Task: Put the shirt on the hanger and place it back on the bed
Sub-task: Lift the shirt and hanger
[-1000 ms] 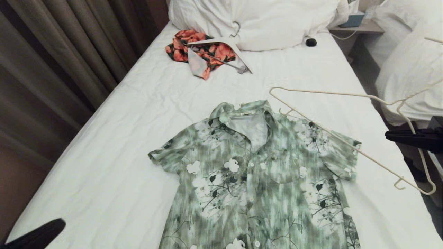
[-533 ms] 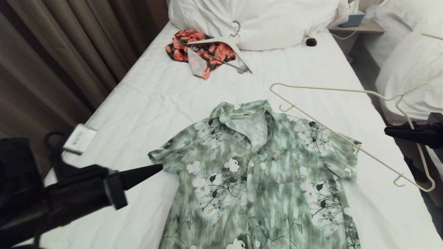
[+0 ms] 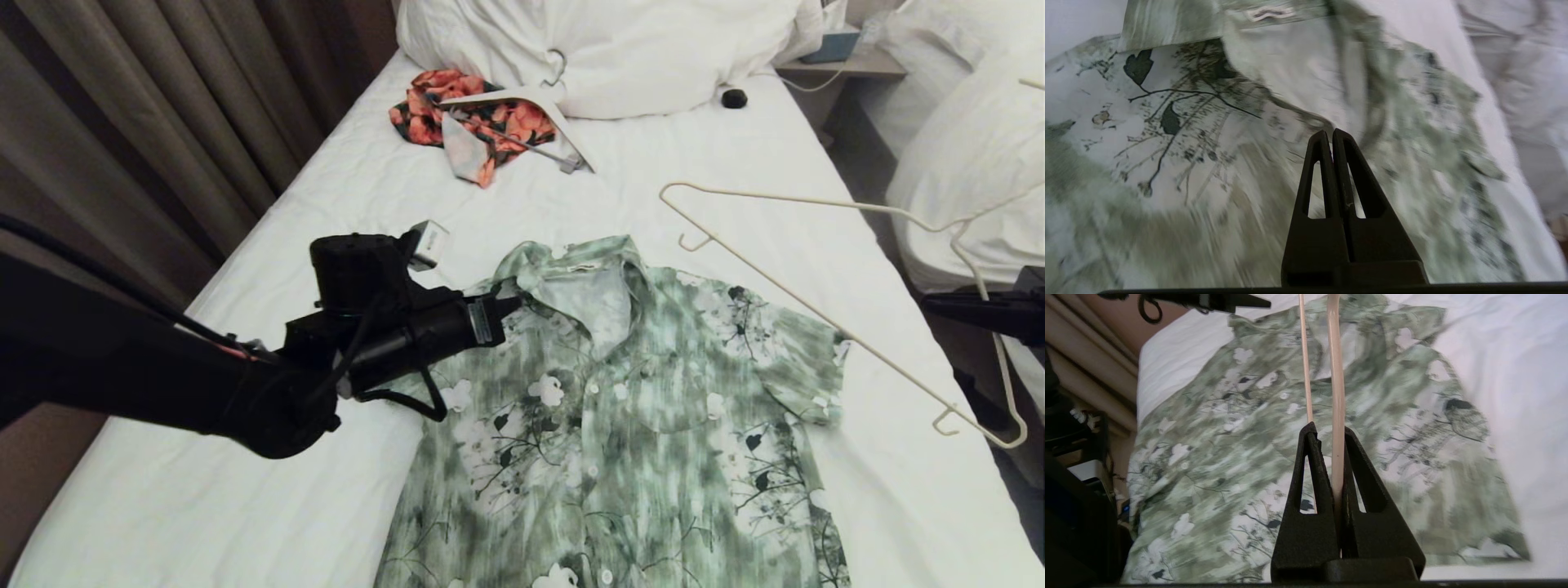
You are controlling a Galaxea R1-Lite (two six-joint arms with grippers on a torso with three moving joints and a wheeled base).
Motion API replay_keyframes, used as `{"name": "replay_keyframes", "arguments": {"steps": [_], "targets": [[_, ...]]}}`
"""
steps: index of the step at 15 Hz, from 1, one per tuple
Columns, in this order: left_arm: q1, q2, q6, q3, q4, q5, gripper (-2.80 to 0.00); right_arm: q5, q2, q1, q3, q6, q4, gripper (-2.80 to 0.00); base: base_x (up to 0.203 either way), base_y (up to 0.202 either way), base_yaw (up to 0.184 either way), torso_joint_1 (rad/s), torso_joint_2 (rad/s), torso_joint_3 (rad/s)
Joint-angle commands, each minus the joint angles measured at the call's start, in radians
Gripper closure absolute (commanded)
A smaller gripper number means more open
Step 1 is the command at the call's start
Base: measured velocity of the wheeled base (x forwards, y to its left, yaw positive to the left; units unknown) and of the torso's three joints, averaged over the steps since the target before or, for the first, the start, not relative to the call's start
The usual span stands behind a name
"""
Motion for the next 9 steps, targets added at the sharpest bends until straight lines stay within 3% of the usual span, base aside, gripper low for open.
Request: {"name": "replay_keyframes", "arguments": {"steps": [1, 3, 4, 9], "targets": [[-0.023, 0.111, -0.001, -0.064, -0.006, 0.053, 0.0, 0.009, 0.026, -0.016, -0.015, -0.004, 0.0, 0.0, 0.0, 0.0, 0.0, 0.0, 0.0, 0.0], [-0.041, 0.151, 0.005, -0.111, -0.004, 0.12, 0.0, 0.009, 0.042, -0.025, -0.021, -0.004, 0.0, 0.0, 0.0, 0.0, 0.0, 0.0, 0.0, 0.0], [-0.052, 0.159, 0.006, -0.138, -0.002, 0.135, -2.8, 0.009, 0.044, -0.027, -0.022, -0.004, 0.0, 0.0, 0.0, 0.0, 0.0, 0.0, 0.0, 0.0], [-0.061, 0.198, 0.006, -0.259, 0.078, 0.194, -2.8, 0.009, 0.047, -0.035, -0.026, -0.005, 0.0, 0.0, 0.0, 0.0, 0.0, 0.0, 0.0, 0.0]]}}
